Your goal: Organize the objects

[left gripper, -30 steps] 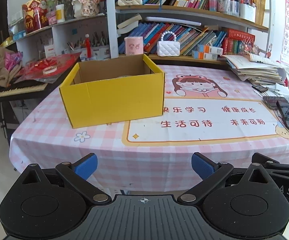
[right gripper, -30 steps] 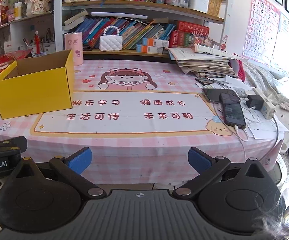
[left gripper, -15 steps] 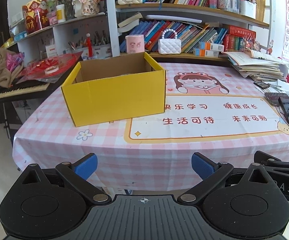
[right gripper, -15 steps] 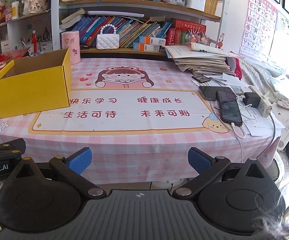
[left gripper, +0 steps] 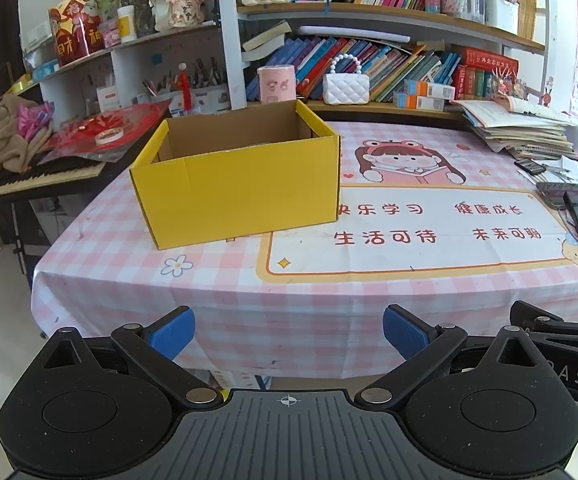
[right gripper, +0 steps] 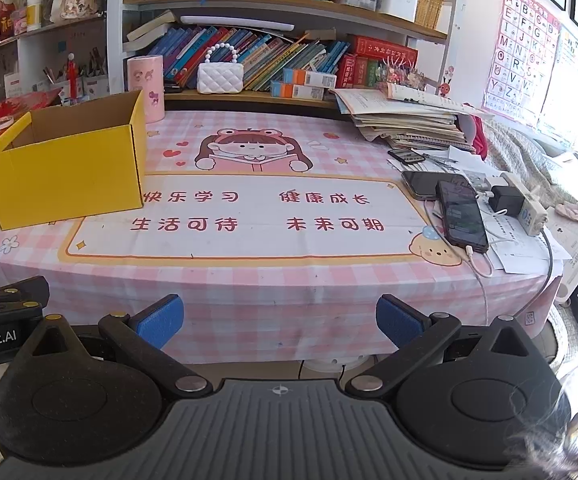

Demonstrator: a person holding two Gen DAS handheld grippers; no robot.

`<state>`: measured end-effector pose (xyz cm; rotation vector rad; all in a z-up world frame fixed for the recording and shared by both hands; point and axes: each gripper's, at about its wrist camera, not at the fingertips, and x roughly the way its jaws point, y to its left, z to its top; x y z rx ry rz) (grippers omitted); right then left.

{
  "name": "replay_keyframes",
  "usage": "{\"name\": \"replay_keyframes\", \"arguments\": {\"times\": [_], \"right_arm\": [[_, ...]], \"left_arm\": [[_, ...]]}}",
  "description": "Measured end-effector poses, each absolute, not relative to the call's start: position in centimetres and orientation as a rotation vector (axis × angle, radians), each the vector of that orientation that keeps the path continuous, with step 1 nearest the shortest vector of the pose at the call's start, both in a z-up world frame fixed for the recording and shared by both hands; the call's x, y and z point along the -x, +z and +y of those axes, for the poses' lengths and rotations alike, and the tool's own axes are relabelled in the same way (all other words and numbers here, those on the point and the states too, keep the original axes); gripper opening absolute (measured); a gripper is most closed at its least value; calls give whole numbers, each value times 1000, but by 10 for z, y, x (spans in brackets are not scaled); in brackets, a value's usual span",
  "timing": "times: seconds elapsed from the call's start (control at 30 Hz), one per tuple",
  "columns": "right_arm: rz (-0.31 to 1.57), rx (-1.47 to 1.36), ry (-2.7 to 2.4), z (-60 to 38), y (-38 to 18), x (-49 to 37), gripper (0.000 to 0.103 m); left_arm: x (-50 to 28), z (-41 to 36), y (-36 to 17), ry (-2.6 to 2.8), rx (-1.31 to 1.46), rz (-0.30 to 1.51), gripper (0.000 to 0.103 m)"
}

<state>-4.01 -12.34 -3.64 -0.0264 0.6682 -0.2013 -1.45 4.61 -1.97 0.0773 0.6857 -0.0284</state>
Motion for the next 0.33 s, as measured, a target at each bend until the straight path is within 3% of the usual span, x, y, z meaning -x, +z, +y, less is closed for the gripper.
{"name": "replay_keyframes", "arguments": {"times": [0.33], "right_arm": [[700, 20, -195, -129, -41, 31, 103]], "left_arm": [[8, 40, -24, -14, -88, 708, 102]]}}
